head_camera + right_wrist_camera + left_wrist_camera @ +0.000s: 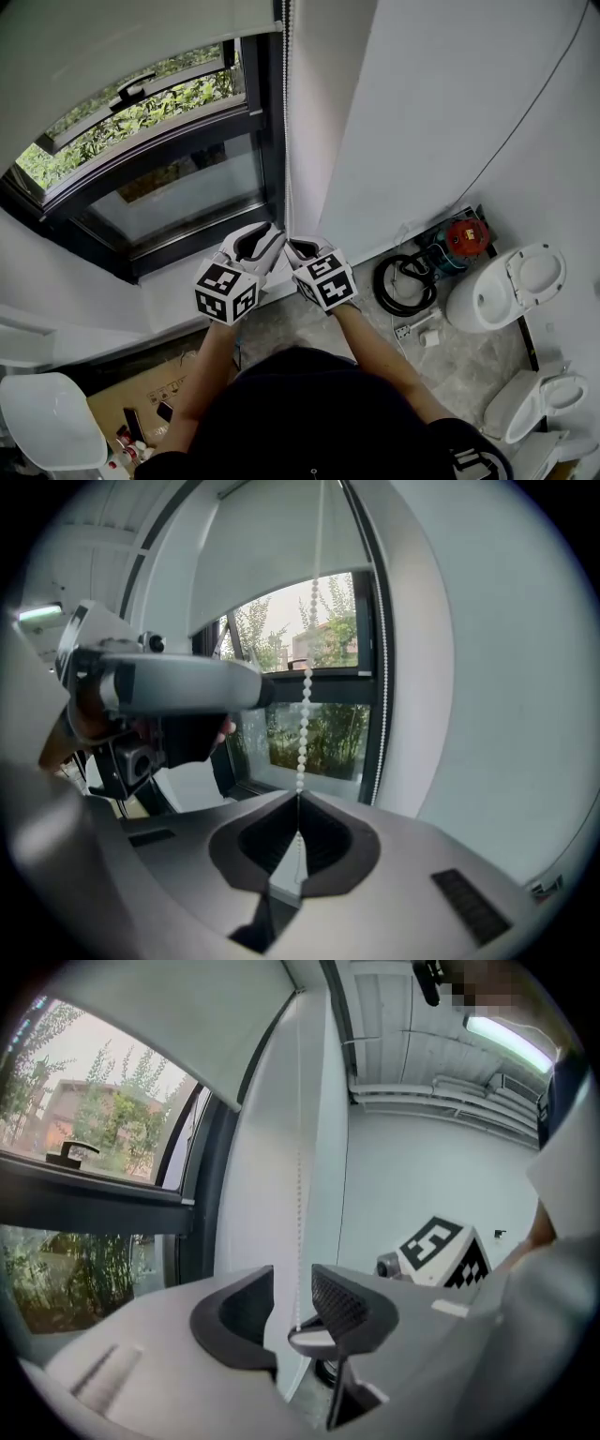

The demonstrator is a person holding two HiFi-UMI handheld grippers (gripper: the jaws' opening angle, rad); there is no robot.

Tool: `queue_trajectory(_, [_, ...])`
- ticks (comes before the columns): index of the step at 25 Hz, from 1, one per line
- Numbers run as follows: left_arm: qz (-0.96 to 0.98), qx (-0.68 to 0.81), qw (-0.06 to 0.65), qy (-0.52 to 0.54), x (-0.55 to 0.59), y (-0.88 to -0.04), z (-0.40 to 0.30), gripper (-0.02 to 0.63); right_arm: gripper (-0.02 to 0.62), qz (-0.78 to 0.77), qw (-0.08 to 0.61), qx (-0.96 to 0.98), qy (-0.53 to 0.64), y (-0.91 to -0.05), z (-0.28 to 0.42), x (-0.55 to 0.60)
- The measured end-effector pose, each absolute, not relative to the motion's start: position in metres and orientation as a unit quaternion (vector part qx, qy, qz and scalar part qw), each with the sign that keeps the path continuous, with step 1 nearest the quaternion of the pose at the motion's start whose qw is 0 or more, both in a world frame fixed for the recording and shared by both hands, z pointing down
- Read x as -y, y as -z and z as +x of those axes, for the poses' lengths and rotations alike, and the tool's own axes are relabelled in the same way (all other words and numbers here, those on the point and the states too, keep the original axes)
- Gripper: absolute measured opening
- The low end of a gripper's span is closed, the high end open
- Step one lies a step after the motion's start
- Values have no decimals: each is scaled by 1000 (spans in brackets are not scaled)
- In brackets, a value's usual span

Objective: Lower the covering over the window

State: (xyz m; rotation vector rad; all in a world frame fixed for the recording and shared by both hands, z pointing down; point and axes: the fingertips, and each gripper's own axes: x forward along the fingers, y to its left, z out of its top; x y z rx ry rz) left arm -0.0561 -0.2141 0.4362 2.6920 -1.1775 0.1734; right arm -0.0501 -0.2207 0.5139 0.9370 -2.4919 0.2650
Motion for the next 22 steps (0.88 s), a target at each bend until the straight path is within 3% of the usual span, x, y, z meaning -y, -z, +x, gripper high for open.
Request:
queue_trajectory(17, [920,392,-6,-17,244,-332,-40,112,14,328,231,912,-83,-510,-60,206])
queue_trajectory(22, [926,378,0,-12,239,-330,-36,21,14,326,233,913,-81,-510,-58,204])
